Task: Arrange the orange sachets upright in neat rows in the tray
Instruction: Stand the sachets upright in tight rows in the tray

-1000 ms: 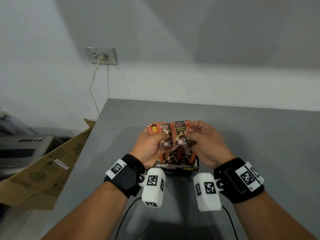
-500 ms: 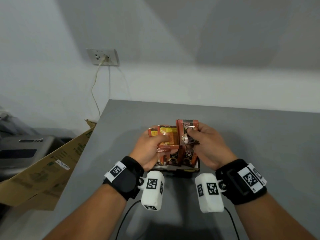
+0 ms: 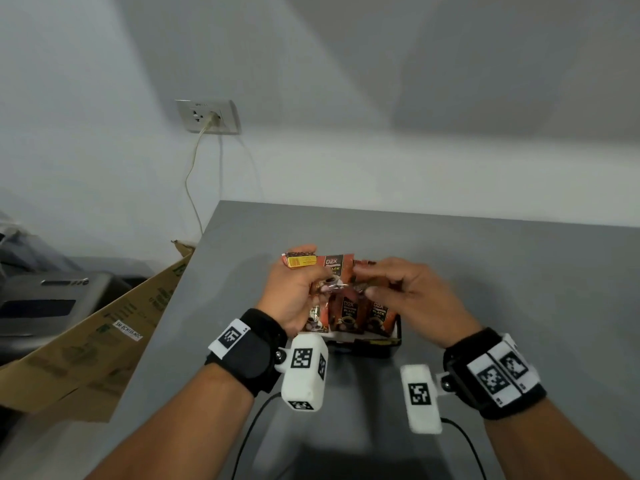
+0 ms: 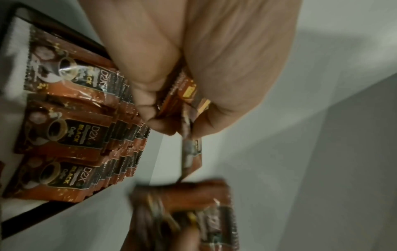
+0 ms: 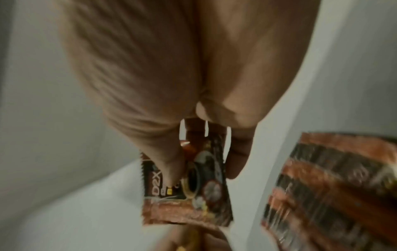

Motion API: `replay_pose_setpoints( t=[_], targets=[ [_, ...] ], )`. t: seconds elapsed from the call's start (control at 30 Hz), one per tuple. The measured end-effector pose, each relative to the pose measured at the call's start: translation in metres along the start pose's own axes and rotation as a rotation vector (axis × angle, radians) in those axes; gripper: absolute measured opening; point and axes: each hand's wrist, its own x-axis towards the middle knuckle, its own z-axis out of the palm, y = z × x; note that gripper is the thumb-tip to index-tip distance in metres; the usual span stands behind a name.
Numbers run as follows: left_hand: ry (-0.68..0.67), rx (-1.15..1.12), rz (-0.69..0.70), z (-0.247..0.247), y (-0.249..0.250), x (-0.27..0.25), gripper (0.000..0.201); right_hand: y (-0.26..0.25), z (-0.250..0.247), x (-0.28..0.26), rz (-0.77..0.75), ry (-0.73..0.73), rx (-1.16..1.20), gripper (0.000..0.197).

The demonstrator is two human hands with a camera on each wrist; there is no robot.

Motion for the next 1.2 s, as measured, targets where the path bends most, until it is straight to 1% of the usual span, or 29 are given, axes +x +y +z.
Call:
replay_pose_setpoints(
  t=[0.07, 0.1, 0.13, 0.2, 0.27, 0.33, 0.4, 0.43, 0.5, 0.57, 0.6, 0.67, 0.7, 0.77, 0.83, 0.9, 0.93, 0.97, 1.0, 1.07, 1.13, 1.2],
  targets=[
    [0.017, 0.048, 0.052, -0.003, -0.001, 0.002, 0.048, -0.001, -0.001, -0.002, 0.134, 0.065, 0.405, 0.026],
    [0.01, 0.083, 0.073, -0.003, -0.002, 0.002, 0.05, -0.003, 0.001, 0.0, 0.198, 0.086, 0.55, 0.023],
    [-0.006, 0.119, 0.091, 0.0, -0.003, 0.001, 0.051, -0.003, 0.005, 0.002, 0.241, 0.101, 0.599, 0.022],
    [-0.032, 0.172, 0.122, 0.007, -0.005, -0.002, 0.048, -0.003, 0.015, 0.008, 0.301, 0.117, 0.545, 0.02],
    [-0.053, 0.177, 0.135, 0.013, -0.007, -0.006, 0.036, -0.004, 0.024, 0.011, 0.372, 0.124, 0.558, 0.02],
    [-0.098, 0.077, 0.079, 0.01, -0.006, -0.007, 0.026, -0.005, 0.025, 0.013, 0.421, 0.145, 0.663, 0.022],
    [-0.138, -0.029, 0.015, 0.003, -0.003, -0.005, 0.028, -0.004, 0.021, 0.012, 0.424, 0.197, 0.703, 0.022],
    [-0.132, -0.032, 0.015, -0.001, -0.001, -0.004, 0.027, -0.004, 0.017, 0.012, 0.425, 0.228, 0.71, 0.021],
    [-0.108, 0.061, 0.065, -0.003, 0.002, -0.003, 0.02, -0.002, 0.009, 0.014, 0.455, 0.286, 0.72, 0.015],
    [-0.105, 0.163, 0.137, -0.002, 0.004, -0.004, 0.031, -0.001, 0.005, 0.015, 0.498, 0.323, 0.719, 0.011],
    [-0.111, 0.179, 0.148, -0.001, 0.005, -0.004, 0.037, 0.0, 0.004, 0.015, 0.508, 0.326, 0.703, 0.012],
    [-0.131, 0.182, 0.162, 0.001, 0.005, -0.004, 0.045, -0.001, 0.007, 0.015, 0.498, 0.272, 0.65, 0.017],
    [-0.147, 0.17, 0.17, 0.001, 0.005, -0.004, 0.044, -0.002, 0.011, 0.014, 0.48, 0.227, 0.624, 0.02],
    [-0.198, 0.139, 0.193, 0.003, 0.005, -0.005, 0.034, -0.003, 0.017, 0.012, 0.448, 0.166, 0.584, 0.025],
    [-0.242, 0.174, 0.206, 0.005, 0.005, -0.007, 0.036, -0.004, 0.021, 0.011, 0.412, 0.13, 0.576, 0.026],
    [-0.181, 0.388, 0.3, 0.009, 0.004, -0.009, 0.023, -0.005, 0.024, 0.01, 0.367, 0.094, 0.604, 0.028],
    [-0.136, 0.516, 0.372, 0.01, 0.003, -0.008, 0.021, -0.005, 0.027, 0.01, 0.35, 0.087, 0.618, 0.029],
    [-0.11, 0.612, 0.442, 0.011, 0.0, -0.007, 0.026, -0.005, 0.029, 0.01, 0.341, 0.088, 0.629, 0.029],
    [-0.104, 0.653, 0.491, 0.012, -0.002, -0.007, 0.031, -0.005, 0.031, 0.01, 0.342, 0.094, 0.632, 0.028],
    [-0.098, 0.645, 0.522, 0.012, -0.008, -0.005, 0.039, -0.003, 0.034, 0.01, 0.344, 0.097, 0.583, 0.026],
    [-0.068, 0.558, 0.474, 0.011, -0.012, -0.004, 0.046, -0.002, 0.036, 0.01, 0.342, 0.086, 0.519, 0.028],
    [-0.035, 0.48, 0.437, 0.011, -0.014, -0.005, 0.046, -0.005, 0.038, 0.01, 0.348, 0.092, 0.518, 0.032]
  ],
)
